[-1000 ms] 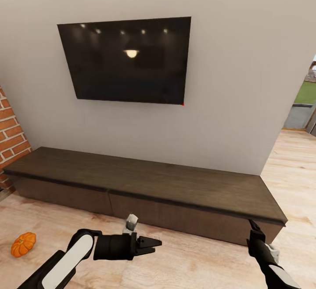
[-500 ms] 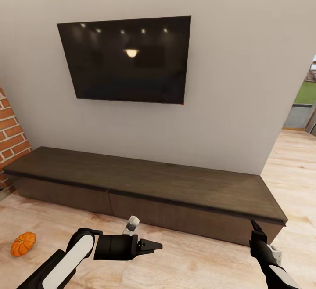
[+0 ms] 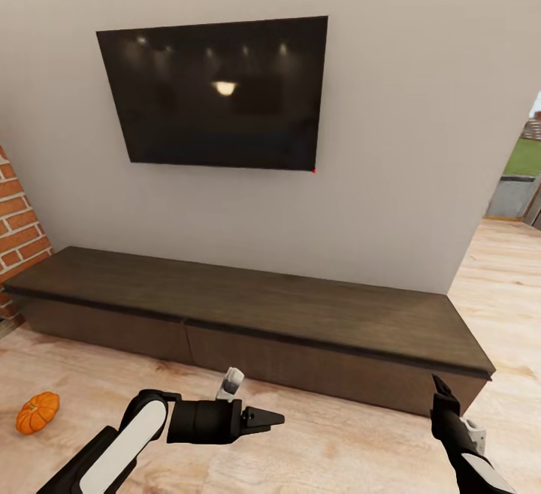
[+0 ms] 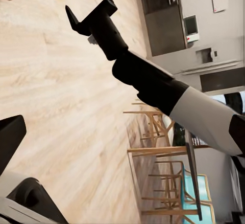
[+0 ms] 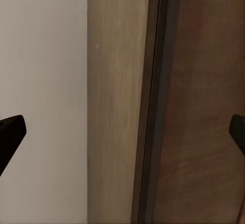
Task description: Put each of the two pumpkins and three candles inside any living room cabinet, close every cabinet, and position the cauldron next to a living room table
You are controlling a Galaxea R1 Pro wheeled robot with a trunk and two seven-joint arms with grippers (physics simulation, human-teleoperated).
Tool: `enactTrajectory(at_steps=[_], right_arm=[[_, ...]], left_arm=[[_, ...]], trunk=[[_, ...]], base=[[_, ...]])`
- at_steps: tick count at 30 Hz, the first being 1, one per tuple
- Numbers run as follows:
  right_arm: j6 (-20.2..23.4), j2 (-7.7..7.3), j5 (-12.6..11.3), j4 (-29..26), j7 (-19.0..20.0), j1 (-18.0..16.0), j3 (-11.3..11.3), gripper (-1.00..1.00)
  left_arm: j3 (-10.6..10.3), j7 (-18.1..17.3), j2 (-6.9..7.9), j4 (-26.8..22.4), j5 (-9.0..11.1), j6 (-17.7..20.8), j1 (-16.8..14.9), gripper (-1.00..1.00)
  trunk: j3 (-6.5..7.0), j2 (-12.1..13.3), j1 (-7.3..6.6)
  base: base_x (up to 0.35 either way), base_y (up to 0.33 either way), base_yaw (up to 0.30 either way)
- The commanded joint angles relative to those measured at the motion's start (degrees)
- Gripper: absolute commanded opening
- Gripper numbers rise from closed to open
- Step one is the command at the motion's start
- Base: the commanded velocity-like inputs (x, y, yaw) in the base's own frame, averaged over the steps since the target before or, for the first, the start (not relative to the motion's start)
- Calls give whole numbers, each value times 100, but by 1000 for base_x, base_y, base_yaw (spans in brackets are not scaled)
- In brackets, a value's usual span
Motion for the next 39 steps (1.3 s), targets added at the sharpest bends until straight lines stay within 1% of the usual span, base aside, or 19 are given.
enactTrajectory(at_steps=[1, 5, 7, 8, 9, 12, 29, 33, 39], right_arm=[[8, -5, -58, 3, 38, -4, -4, 100], [-16, -15, -61, 1, 102, -4, 1, 100], [-11, -29, -55, 5, 286, -3, 5, 100], [4, -51, -48, 14, 505, 0, 9, 100], [10, -61, -45, 18, 625, 1, 10, 100], [23, -90, -40, 23, 801, 9, 11, 100], [48, -103, -7, 17, 932, 10, 21, 100], [48, -108, 3, 23, 1067, 9, 21, 100], [48, -108, -3, 17, 1093, 21, 13, 100]], left_arm=[[-4, -29, -2, 1, -13, 7, -18, 100], [19, -33, -23, 1, 2, 7, -58, 100], [25, -35, -32, 1, 9, 7, -65, 100], [27, -35, -31, 1, 11, 7, -67, 100], [28, -35, -25, 3, 12, 7, -68, 100], [29, -36, -20, 8, 13, 7, -70, 100], [27, -44, -20, 10, 13, 7, -69, 100], [29, -46, -21, 2, 11, 7, -69, 100], [29, -53, -20, 1, 12, 7, -70, 100]], trunk=[[-24, -44, 22], [-95, -204, 110], [-131, -285, 154], [-149, -325, 176], [-167, -365, 198], [-221, -485, 263], [-526, -1167, 637], [-598, -1327, 725], [-706, -1568, 856]], base=[[0, 0, 0], [0, 0, 0], [0, 0, 0], [0, 0, 0], [0, 0, 0], [0, 0, 0], [0, 0, 0], [0, 0, 0], [0, 0, 0]])
